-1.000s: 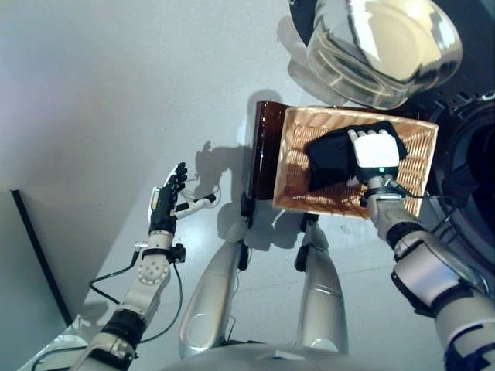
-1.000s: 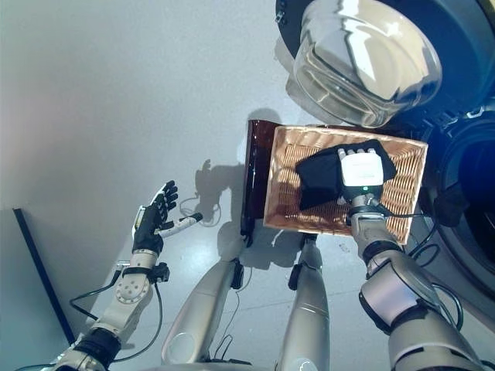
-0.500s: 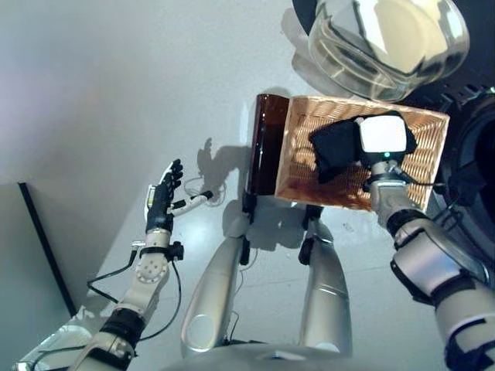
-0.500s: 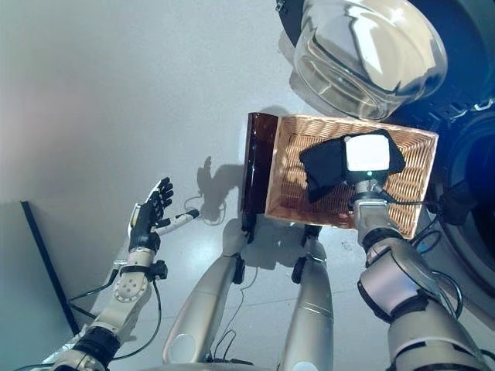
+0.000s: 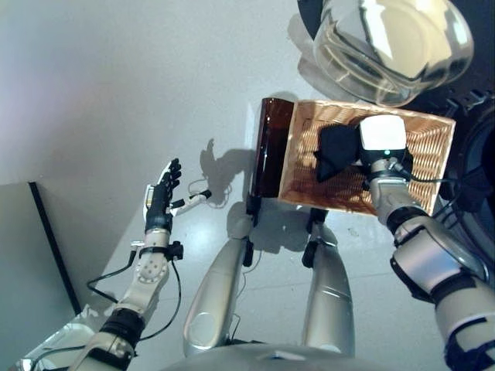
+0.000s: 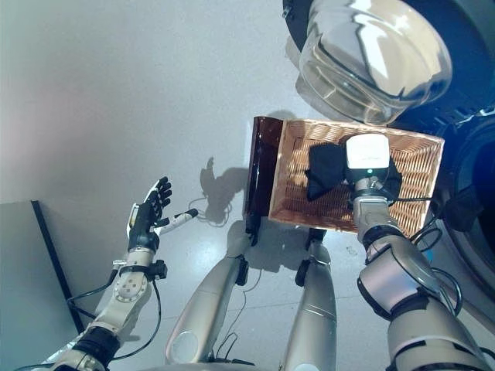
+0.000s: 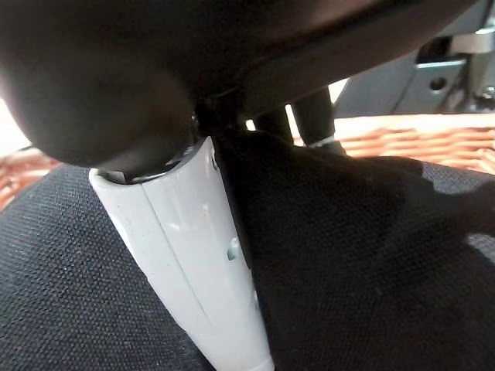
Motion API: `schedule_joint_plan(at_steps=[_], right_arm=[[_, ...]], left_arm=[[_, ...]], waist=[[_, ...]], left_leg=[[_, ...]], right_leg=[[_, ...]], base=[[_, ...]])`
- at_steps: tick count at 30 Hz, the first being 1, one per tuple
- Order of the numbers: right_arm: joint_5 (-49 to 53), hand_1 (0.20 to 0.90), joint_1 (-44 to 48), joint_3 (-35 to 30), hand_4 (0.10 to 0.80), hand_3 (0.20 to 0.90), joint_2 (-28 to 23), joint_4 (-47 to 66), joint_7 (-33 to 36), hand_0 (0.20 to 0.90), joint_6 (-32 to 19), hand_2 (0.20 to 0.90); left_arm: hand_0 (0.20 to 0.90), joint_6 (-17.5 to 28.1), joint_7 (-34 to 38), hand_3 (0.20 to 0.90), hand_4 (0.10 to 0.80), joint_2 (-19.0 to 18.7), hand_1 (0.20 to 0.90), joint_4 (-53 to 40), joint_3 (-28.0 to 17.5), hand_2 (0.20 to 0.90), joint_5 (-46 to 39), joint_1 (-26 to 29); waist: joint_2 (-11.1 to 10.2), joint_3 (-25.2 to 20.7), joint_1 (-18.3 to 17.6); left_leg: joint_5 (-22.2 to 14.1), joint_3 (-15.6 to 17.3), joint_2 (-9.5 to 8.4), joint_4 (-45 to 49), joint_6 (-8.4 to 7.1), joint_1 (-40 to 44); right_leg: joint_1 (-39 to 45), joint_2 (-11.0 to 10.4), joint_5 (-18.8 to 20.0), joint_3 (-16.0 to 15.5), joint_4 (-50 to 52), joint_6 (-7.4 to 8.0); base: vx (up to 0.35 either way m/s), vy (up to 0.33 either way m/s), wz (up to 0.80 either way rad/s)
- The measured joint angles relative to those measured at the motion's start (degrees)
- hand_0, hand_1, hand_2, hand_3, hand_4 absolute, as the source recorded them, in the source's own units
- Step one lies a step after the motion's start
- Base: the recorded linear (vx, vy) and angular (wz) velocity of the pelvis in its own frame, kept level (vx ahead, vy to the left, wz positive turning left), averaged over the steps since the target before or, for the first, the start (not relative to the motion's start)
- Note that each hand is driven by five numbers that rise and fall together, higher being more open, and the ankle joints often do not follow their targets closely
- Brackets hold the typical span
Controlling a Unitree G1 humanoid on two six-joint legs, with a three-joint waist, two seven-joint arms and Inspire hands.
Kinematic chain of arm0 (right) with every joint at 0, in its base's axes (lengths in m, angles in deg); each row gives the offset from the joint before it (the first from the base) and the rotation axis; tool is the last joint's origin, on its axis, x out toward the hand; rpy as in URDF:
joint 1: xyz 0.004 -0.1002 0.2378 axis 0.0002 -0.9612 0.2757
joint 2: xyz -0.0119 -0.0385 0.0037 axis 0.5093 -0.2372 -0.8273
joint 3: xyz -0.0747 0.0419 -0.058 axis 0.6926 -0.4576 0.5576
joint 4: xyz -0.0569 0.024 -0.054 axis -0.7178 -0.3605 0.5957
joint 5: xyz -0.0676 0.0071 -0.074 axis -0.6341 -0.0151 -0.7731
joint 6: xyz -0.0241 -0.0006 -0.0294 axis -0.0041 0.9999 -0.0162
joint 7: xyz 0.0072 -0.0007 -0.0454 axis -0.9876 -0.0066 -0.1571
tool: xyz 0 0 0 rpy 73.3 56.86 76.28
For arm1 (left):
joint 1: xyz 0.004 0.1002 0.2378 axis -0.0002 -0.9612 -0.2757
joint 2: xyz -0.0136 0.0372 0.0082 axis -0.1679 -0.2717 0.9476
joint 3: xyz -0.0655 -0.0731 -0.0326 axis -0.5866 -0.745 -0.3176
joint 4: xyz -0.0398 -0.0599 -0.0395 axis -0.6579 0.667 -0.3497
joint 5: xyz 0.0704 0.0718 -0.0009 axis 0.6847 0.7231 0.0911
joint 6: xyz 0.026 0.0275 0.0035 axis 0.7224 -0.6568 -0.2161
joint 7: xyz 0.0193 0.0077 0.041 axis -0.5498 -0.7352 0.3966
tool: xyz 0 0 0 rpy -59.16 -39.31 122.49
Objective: Pick up the clothes and place them into the washing machine
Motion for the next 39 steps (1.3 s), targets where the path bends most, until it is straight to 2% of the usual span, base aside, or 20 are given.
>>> schedule_joint_plan(at_steps=[4,10,12,14,16,20,22,26,30,32,35,37,38,39], right_arm=[[1.45,0.200,-2.45,-2.23,0.300,0.200,0.77,1.76,-0.66,0.200,-0.55,0.200],[4.34,0.200,-9.94,-6.90,0.300,0.200,2.58,8.01,-0.91,0.200,-2.62,0.200],[7.11,0.200,-14.21,-12.21,0.300,0.200,4.06,10.77,-1.01,0.200,-4.29,0.200],[11.77,0.200,-21.26,-17.19,0.300,0.200,6.22,16.34,-1.99,0.200,-5.78,0.200],[13.80,0.200,-26.40,-19.09,0.300,0.200,7.73,18.99,-2.46,0.200,-7.33,0.200],[18.90,0.200,-37.35,-24.69,0.300,0.200,13.53,21.43,-4.76,0.200,-9.79,0.200],[20.34,0.200,-40.67,-25.06,0.300,0.200,13.97,21.45,-5.52,0.200,-10.08,0.200],[23.49,0.200,-47.72,-30.70,0.300,0.200,15.35,21.31,-8.41,0.200,-10.54,0.200],[33.81,0.200,-54.10,-36.89,0.300,0.200,18.01,23.74,-11.61,0.200,-12.94,0.200],[36.79,0.200,-56.16,-37.20,0.300,0.200,18.32,23.74,-13.03,0.200,-14.00,0.200],[40.82,0.200,-58.38,-37.56,0.300,0.200,18.43,24.59,-14.83,0.200,-14.37,0.200],[45.13,0.200,-59.09,-38.05,0.300,0.200,18.61,25.49,-16.02,0.200,-14.96,0.200],[48.05,0.200,-59.75,-38.47,0.300,0.200,18.97,26.71,-17.10,0.200,-15.47,0.200],[49.14,0.200,-59.88,-38.49,0.300,0.200,19.12,27.21,-17.58,0.200,-15.46,0.200]], left_arm=[[0.900,-0.03,-0.14,0.900,0.800,0.06,0.900,0.97,0.06,0.900,-0.03,0.10],[0.900,-0.17,-0.29,0.900,0.800,1.39,0.900,5.91,0.27,0.900,0.00,0.17],[0.900,-0.20,-0.18,0.900,0.800,3.49,0.900,9.80,0.12,0.900,0.00,0.92],[0.900,-0.60,0.03,0.900,0.800,5.11,0.900,14.57,0.15,0.900,0.20,0.18],[0.900,-0.76,0.16,0.900,0.800,5.75,0.900,19.48,-0.10,0.900,0.78,0.05],[0.900,-2.31,0.97,0.900,0.800,5.99,0.900,32.40,-1.28,0.900,1.81,-1.32],[0.900,-3.13,0.98,0.900,0.800,6.29,0.900,37.39,-2.84,0.900,2.53,-1.01],[0.900,-4.49,0.98,0.900,0.800,6.26,0.900,41.73,-5.10,0.900,3.99,-2.53],[0.900,-5.19,0.92,0.900,0.800,6.36,0.900,42.63,-8.17,0.900,4.60,-5.85],[0.900,-5.26,0.71,0.900,0.800,6.57,0.900,43.53,-9.07,0.900,4.53,-6.88],[0.900,-5.78,0.56,0.900,0.800,7.20,0.900,44.10,-8.70,0.900,4.56,-7.81],[0.900,-6.38,0.25,0.900,0.800,7.87,0.900,44.38,-8.18,0.900,4.48,-7.66],[0.900,-6.40,-0.48,0.900,0.800,8.12,0.900,44.44,-6.94,0.900,4.21,-7.73],[0.900,-6.44,-1.22,0.900,0.800,8.24,0.900,44.50,-6.29,0.900,4.19,-7.66]], waist=[[0.04,-0.03,-0.34],[0.00,-1.32,-2.18],[-0.01,-1.65,-2.67],[-0.79,-4.07,-3.99],[-1.74,-5.58,-4.79],[-5.78,-11.19,-6.86],[-7.06,-12.23,-7.80],[-7.86,-14.74,-8.13],[-7.40,-18.05,-8.21],[-7.20,-19.70,-8.29],[-6.82,-20.39,-8.75],[-6.60,-20.44,-10.07],[-6.56,-20.39,-10.82],[-6.82,-20.31,-11.34]], left_leg=[[-0.25,0.34,0.01,-0.26,0.15,3.12],[-0.90,1.14,0.11,-2.25,0.25,10.86],[-0.87,1.45,0.23,-3.76,0.28,14.61],[-0.79,1.84,0.28,-6.00,0.43,18.30],[-0.82,2.25,0.48,-7.43,0.46,21.62],[-1.09,3.59,1.36,-10.95,0.54,28.05],[-1.11,4.22,1.66,-12.06,0.51,30.85],[-1.89,4.65,2.49,-13.28,-0.02,36.22],[-2.53,4.92,3.38,-13.94,-0.85,39.54],[-2.69,4.82,3.99,-13.77,-1.13,39.45],[-2.78,4.12,4.71,-13.46,-1.38,39.10],[-2.92,3.44,5.23,-12.16,-1.57,37.41],[-3.75,4.87,6.19,-12.02,-2.29,36.70],[-4.51,5.53,6.09,-11.68,-2.90,36.63]], right_leg=[[3.02,0.11,0.03,0.53,-0.65,0.08],[11.14,0.34,0.72,1.04,-4.45,1.19],[15.32,0.51,1.89,1.05,-7.08,1.44],[19.25,0.75,2.40,1.03,-10.09,2.07],[22.95,1.05,3.01,1.07,-12.75,2.27],[29.50,2.07,4.32,1.55,-18.30,2.03],[32.94,2.46,5.23,1.61,-21.03,1.90],[38.60,3.28,5.19,1.92,-23.41,2.02],[41.43,4.36,4.56,2.44,-23.55,1.36],[41.71,4.89,4.44,2.48,-23.55,1.08],[42.21,6.01,4.13,2.04,-23.34,0.56],[41.62,6.54,3.30,1.32,-21.98,-0.65],[40.45,6.21,2.13,0.55,-19.95,-1.26],[39.68,6.18,1.63,0.07,-19.05,-1.59]], base=[[0.057,0.007,-0.10],[0.096,-0.015,-0.13],[0.131,-0.034,-0.13],[0.132,-0.054,-0.13],[0.147,-0.065,-0.17],[0.098,-0.045,-0.24],[0.069,-0.087,-0.16],[0.051,-0.105,-0.10],[-0.002,-0.135,-0.10],[-0.105,-0.133,0.02],[-0.188,-0.096,0.18],[-0.226,-0.086,0.49],[-0.209,-0.060,0.57],[-0.211,-0.054,0.37]])
